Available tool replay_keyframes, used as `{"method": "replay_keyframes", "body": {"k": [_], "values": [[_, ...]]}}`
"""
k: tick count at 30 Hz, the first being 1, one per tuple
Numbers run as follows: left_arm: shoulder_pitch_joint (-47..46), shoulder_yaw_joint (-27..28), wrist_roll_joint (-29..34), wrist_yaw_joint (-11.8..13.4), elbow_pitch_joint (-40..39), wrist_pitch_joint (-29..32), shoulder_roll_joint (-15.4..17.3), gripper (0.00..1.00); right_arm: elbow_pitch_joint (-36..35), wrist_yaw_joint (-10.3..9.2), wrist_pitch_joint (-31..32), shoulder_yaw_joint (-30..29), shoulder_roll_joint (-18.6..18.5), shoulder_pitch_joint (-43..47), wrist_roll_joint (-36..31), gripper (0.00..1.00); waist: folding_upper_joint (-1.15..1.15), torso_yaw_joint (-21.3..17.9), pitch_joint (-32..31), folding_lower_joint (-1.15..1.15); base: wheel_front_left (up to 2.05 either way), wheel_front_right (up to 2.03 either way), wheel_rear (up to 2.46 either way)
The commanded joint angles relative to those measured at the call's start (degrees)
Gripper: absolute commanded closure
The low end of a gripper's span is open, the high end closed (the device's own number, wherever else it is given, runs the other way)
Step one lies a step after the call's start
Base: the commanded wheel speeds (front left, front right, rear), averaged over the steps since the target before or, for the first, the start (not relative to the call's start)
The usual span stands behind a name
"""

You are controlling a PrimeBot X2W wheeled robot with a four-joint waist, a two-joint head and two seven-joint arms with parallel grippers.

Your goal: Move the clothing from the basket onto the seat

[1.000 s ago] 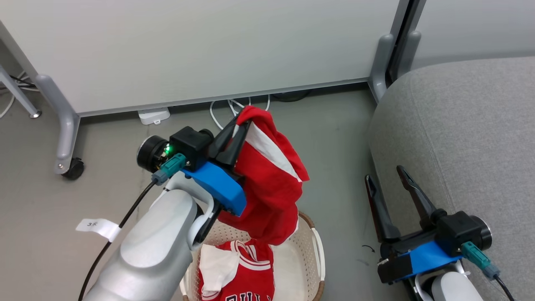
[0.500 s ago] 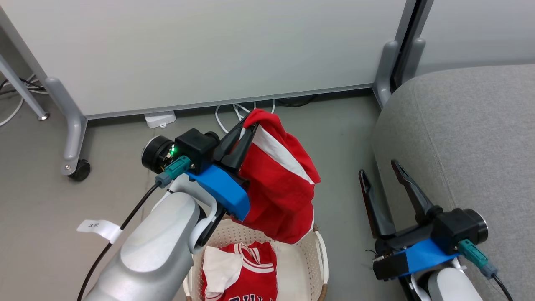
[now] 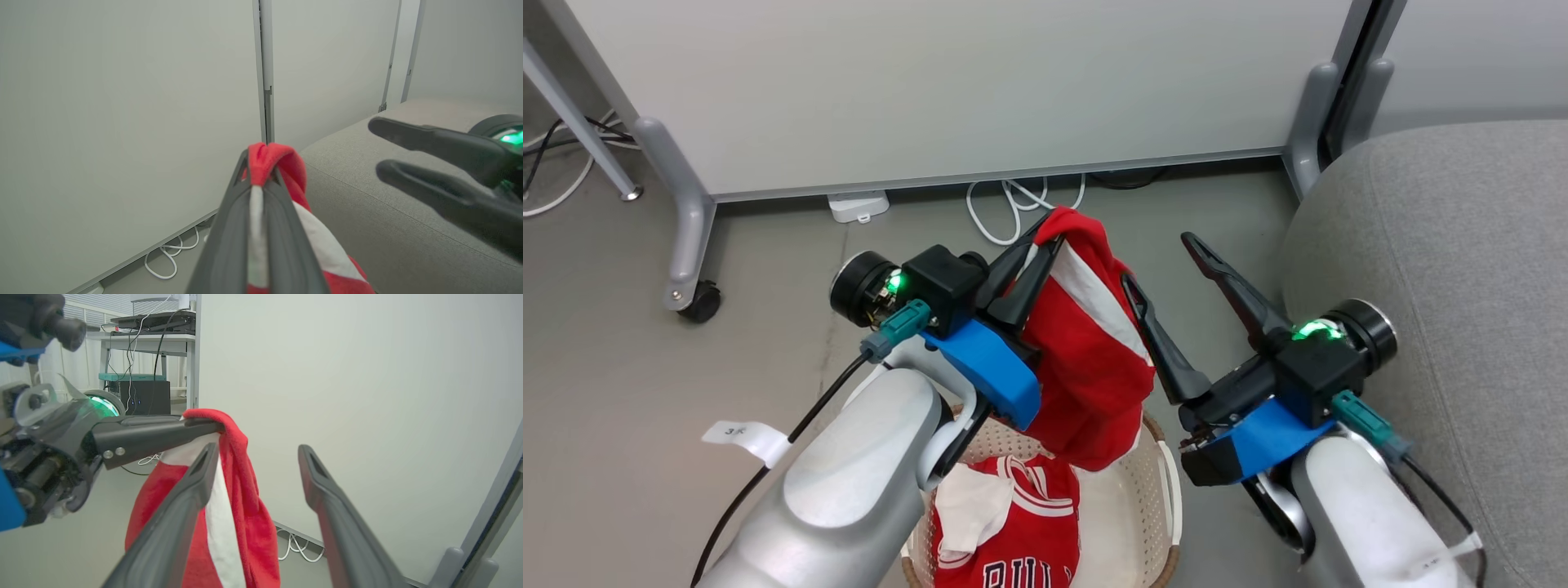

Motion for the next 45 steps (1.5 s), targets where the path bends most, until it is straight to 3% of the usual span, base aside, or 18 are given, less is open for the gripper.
{"method": "replay_keyframes", "body": {"k": [1,14,16,37,38,39,40,45], "values": [[-1.14,-0.44,0.33,0.05,-0.3,-0.25,-0.34,1.0,2.09,0.03,-0.21,1.53,-0.15,-2.03,-0.18,0.0,0.0,0.66,0.4,0.0,0.0,0.0,0.0],[-2.9,-2.44,0.51,-0.14,-0.72,-1.02,-2.06,1.0,17.22,0.03,-0.22,4.22,1.69,-7.11,-0.48,0.0,0.0,2.9,1.13,0.0,0.0,0.0,0.0],[-2.9,-2.62,0.41,-0.15,-0.75,-1.13,-2.19,1.0,18.65,0.03,-0.23,4.2,2.08,-7.32,-0.02,1.0,0.0,3.04,1.11,0.0,0.0,0.0,0.0],[-2.64,-3.05,-0.17,0.55,0.02,-2.07,-1.53,1.0,19.41,0.03,-0.22,4.82,2.86,-7.03,1.5,1.0,0.0,2.55,0.82,0.0,0.0,0.0,0.0],[-2.6,-3.02,-0.19,0.71,0.04,-2.08,-1.54,0.89,19.36,0.03,-0.22,4.83,2.86,-6.95,1.55,1.0,0.0,2.53,0.8,0.0,0.0,0.0,0.0],[-2.54,-3.03,-0.21,0.79,0.14,-2.06,-1.57,0.21,19.33,0.03,-0.22,4.81,2.85,-6.88,1.61,1.0,0.0,2.53,0.78,0.0,0.0,0.0,0.0],[-2.49,-3.09,-0.28,0.85,0.23,-2.07,-1.6,0.0,19.29,0.03,-0.22,4.77,2.86,-6.84,1.63,1.0,0.0,2.54,0.79,0.0,0.0,0.0,0.0],[-2.73,-3.26,-0.25,1.07,0.36,-2.2,-1.7,0.0,18.99,0.03,-0.22,4.73,2.87,-6.77,1.98,1.0,0.0,2.59,0.99,0.0,0.0,0.0,0.0]]}}
